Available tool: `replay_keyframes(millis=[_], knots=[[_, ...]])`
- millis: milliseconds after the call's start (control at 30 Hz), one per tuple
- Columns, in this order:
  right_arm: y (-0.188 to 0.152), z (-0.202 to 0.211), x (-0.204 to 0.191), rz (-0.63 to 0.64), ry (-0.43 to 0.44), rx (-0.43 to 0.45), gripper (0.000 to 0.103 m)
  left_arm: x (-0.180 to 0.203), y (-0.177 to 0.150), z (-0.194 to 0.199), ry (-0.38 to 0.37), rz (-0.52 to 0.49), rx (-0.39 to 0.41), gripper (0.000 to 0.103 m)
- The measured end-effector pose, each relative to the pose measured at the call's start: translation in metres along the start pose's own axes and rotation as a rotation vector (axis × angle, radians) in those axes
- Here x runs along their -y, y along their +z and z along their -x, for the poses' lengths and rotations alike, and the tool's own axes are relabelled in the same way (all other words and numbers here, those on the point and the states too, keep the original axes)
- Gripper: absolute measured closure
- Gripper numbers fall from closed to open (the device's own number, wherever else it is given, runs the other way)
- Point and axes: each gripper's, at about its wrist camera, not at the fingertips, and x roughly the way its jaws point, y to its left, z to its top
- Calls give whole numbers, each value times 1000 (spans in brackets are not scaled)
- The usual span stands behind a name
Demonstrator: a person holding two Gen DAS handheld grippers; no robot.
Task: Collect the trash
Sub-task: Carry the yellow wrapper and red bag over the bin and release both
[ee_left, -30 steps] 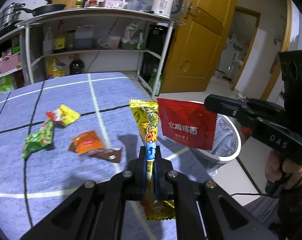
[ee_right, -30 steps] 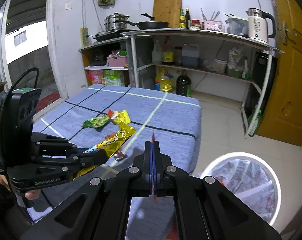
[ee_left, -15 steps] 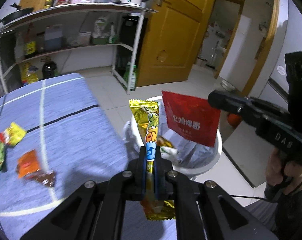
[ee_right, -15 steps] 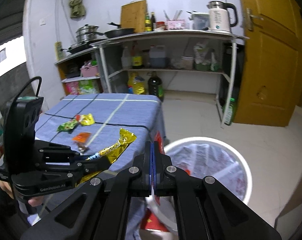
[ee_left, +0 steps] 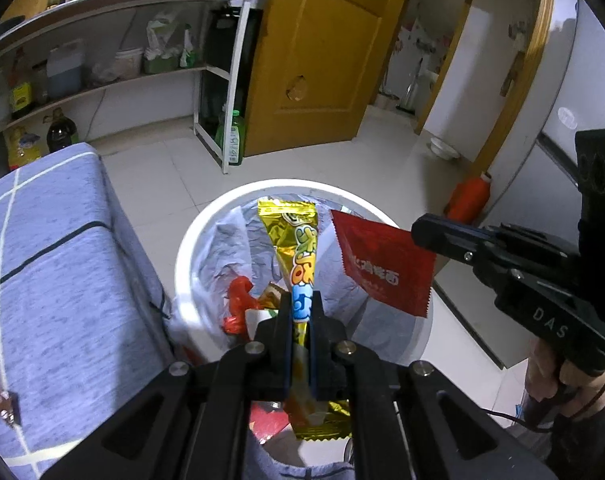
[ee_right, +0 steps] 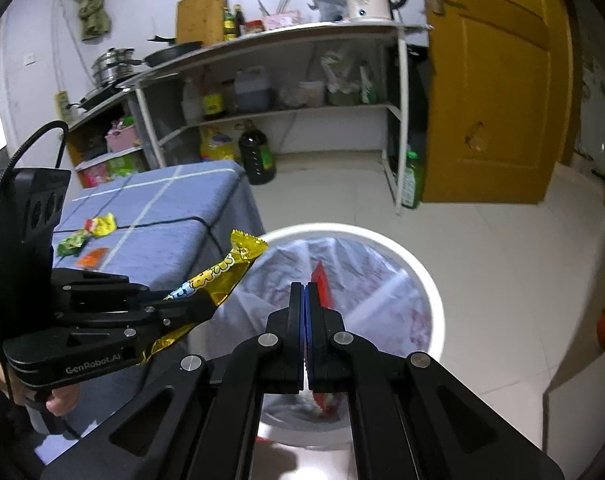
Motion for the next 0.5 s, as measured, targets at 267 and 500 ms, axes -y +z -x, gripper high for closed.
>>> replay_keyframes(millis=[267, 500], knots=[[-12, -22, 21, -44, -47, -86, 103, 11, 3, -19, 17, -9, -18, 68], [-11, -14, 22, -54, -60, -62, 86, 8, 2, -12, 16, 12, -2, 60]])
